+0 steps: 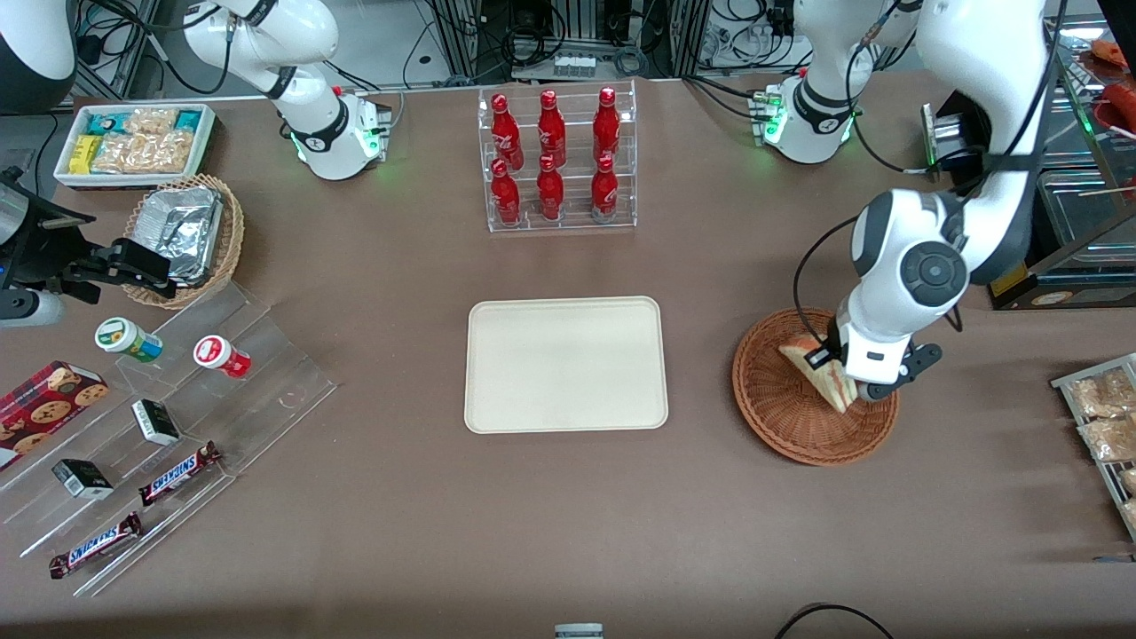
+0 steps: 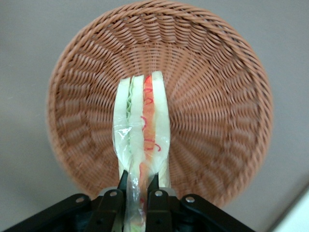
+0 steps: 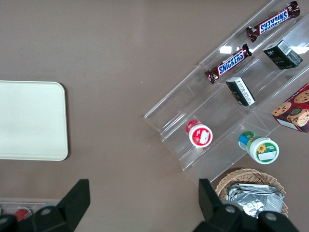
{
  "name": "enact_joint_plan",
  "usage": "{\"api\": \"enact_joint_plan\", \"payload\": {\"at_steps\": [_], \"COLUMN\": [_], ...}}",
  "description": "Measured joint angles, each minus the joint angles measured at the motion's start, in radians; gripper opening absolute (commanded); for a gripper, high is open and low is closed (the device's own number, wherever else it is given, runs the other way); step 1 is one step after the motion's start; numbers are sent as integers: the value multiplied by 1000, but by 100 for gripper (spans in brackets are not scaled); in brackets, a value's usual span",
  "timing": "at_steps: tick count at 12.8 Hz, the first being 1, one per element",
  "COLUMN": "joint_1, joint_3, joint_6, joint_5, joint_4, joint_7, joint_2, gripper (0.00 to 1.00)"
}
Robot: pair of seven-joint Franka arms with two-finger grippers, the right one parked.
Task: Place sandwich from basket to tray
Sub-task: 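Lift the sandwich and carry it over the white tray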
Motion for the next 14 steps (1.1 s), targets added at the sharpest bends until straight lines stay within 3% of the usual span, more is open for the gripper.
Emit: {"api": "enact_joint_plan", "payload": {"at_steps": [2,5,8,12,14], "joint_1": [-3,-8,-50,-202,-261], "joint_3": [-56,-165,-277,-290,-290], "joint_6": [-115,-132,-132,-130,-128], "joint_5": [0,3,70,90,104], "joint_4": [87,144,222,369,441], "joint_7": [1,0,-29,-65,-67], "joint_2": [-20,2,90,246,322], "gripper": [17,17,17,21,14]}}
